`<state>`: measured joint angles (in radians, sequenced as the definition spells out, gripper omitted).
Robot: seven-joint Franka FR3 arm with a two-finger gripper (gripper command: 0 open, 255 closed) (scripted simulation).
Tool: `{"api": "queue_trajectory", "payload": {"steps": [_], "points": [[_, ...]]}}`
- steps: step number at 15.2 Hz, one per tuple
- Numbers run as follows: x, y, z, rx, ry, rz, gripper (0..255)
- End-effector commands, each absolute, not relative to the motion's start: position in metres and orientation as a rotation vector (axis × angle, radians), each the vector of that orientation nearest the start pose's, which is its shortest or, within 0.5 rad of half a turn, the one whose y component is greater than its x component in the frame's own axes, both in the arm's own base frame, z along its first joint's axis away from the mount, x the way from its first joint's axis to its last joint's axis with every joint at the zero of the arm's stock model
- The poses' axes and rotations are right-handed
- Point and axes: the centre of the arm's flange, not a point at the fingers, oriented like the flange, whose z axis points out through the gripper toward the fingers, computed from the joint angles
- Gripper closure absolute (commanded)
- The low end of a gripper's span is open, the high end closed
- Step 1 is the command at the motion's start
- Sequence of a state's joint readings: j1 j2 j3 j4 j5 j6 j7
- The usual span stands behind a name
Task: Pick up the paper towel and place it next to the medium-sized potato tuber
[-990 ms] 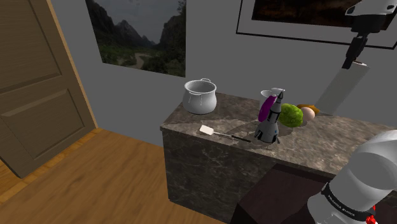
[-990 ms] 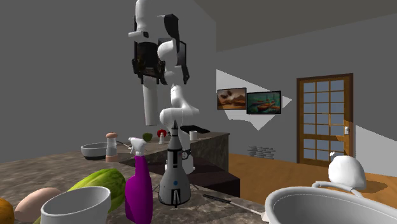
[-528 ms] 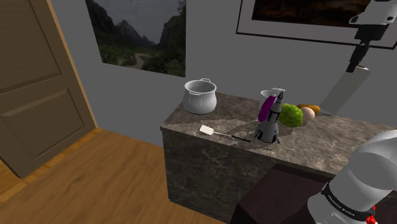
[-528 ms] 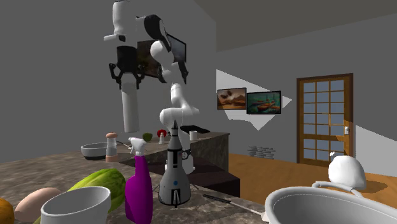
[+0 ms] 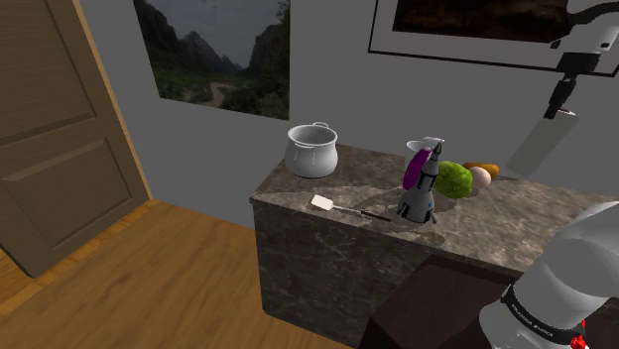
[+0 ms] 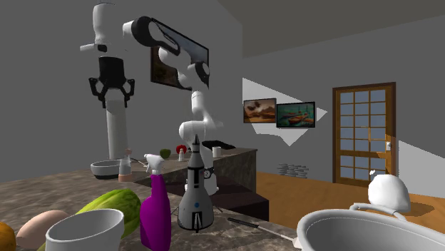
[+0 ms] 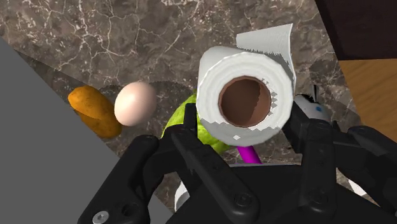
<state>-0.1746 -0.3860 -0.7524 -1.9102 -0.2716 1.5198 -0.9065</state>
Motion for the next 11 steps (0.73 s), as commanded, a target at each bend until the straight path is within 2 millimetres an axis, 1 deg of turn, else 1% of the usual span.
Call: {"api": "queue_trajectory", "payload": {"steps": [1,11], "points": [[0.204,-0.444,0.589,-3.071,-0.048,0.111,255],[0.194,-0.569,0.549,-3.071,-0.048,0.111,255]]}}
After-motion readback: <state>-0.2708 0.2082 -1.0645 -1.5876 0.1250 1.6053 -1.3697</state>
